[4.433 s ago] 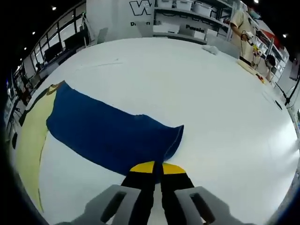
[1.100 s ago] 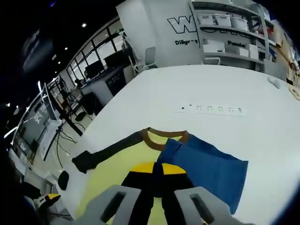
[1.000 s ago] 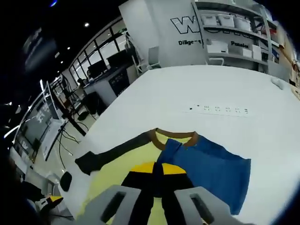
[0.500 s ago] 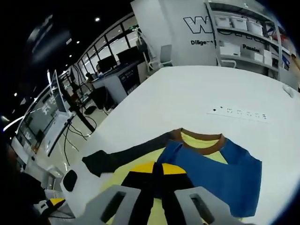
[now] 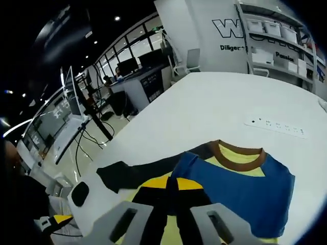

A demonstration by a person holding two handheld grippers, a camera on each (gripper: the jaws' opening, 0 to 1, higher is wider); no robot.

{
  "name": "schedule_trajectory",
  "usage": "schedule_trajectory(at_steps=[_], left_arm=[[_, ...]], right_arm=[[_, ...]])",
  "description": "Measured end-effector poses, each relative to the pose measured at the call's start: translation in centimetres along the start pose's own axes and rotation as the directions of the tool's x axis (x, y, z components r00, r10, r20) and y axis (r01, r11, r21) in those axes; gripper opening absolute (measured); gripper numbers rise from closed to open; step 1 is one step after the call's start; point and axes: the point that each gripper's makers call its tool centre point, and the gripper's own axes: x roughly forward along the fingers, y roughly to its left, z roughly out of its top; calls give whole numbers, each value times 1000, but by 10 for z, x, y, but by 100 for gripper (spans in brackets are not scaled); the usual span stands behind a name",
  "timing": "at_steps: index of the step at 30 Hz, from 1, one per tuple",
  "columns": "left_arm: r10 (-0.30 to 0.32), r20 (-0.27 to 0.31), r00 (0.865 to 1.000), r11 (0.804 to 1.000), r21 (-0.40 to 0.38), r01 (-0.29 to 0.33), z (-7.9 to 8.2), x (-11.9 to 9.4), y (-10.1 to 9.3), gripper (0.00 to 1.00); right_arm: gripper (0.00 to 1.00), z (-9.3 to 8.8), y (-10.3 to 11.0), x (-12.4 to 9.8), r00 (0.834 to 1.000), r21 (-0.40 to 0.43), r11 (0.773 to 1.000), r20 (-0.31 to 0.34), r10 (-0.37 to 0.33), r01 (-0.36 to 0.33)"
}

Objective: Fold the garment on the visible template until the final outline fits inside the template.

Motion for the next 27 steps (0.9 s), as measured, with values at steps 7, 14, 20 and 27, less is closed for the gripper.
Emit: schedule_trajectory(at_steps=[7, 14, 20, 27], left_arm=[[14, 3, 1000, 1000, -15, -14, -1, 0, 4, 97], [28, 7, 1000, 1000, -6, -28, -1, 0, 6, 98], [31, -12, 999, 1000, 2, -31, -3, 1, 6, 99], [37, -24, 999, 999, -16, -38, -5, 0, 7, 99]], right_arm=[[0, -6, 2, 12, 1000, -53, 999, -7, -7, 6], [23, 1, 15, 12, 999, -85, 995, 22, 47, -45], [47, 1, 0, 4, 1000, -159, 987, 12, 21, -19], [73, -4, -11, -7, 999, -235, 971, 8, 34, -31]])
